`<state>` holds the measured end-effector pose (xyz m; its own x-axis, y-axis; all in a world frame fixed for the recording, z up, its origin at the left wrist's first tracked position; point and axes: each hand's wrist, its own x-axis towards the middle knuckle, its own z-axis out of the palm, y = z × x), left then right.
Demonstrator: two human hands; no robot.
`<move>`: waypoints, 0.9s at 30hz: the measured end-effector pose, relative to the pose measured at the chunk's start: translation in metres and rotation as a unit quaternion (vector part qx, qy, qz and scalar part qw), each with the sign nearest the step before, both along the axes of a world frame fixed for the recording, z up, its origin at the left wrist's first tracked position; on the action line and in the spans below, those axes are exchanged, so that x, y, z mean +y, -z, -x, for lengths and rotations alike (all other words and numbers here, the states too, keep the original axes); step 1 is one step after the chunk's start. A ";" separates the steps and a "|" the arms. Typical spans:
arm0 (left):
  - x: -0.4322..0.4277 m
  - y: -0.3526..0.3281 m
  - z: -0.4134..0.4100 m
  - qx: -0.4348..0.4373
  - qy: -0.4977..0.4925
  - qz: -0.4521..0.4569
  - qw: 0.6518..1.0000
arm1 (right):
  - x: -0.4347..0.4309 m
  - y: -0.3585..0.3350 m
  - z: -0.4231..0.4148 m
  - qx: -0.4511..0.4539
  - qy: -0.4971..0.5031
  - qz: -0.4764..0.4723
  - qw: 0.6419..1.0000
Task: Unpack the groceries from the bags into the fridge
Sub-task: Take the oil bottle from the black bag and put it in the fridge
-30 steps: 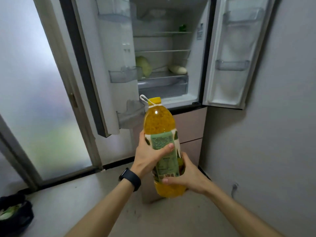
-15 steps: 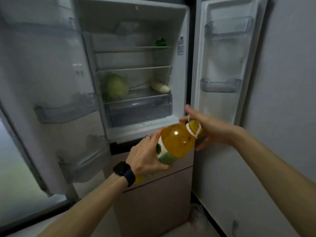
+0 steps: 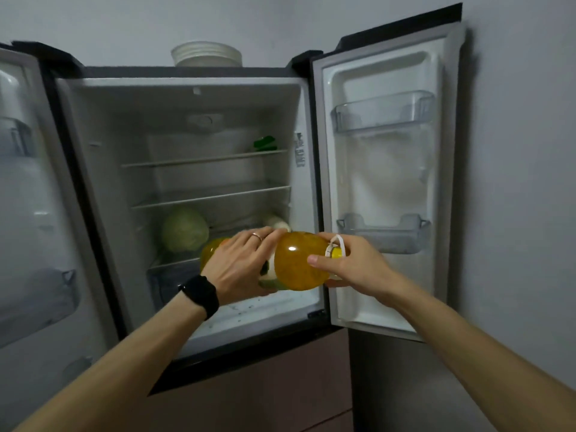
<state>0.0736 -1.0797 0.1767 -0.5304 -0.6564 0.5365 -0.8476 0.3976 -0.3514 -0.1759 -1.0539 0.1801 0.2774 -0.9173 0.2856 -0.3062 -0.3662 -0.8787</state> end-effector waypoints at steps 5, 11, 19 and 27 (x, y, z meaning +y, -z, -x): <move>-0.048 -0.046 0.005 -0.068 0.036 0.069 0.995 | -0.029 -0.001 -0.009 -0.078 0.060 0.066 0.993; -0.107 -0.080 0.001 -0.107 0.024 0.056 0.992 | -0.065 -0.006 -0.037 -0.149 0.121 0.078 0.978; -0.189 -0.086 -0.016 -0.060 0.034 0.039 0.997 | -0.130 -0.017 -0.071 -0.154 0.178 0.081 0.969; -0.247 -0.116 -0.031 -0.017 0.123 0.090 0.988 | -0.171 -0.051 -0.090 -0.198 0.230 0.122 0.945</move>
<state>0.1046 -1.3266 0.2931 -0.6811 -0.4009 0.6127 -0.7202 0.5177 -0.4619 -0.0863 -1.2251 0.2312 -0.3072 -0.8088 0.5015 -0.1476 -0.4801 -0.8647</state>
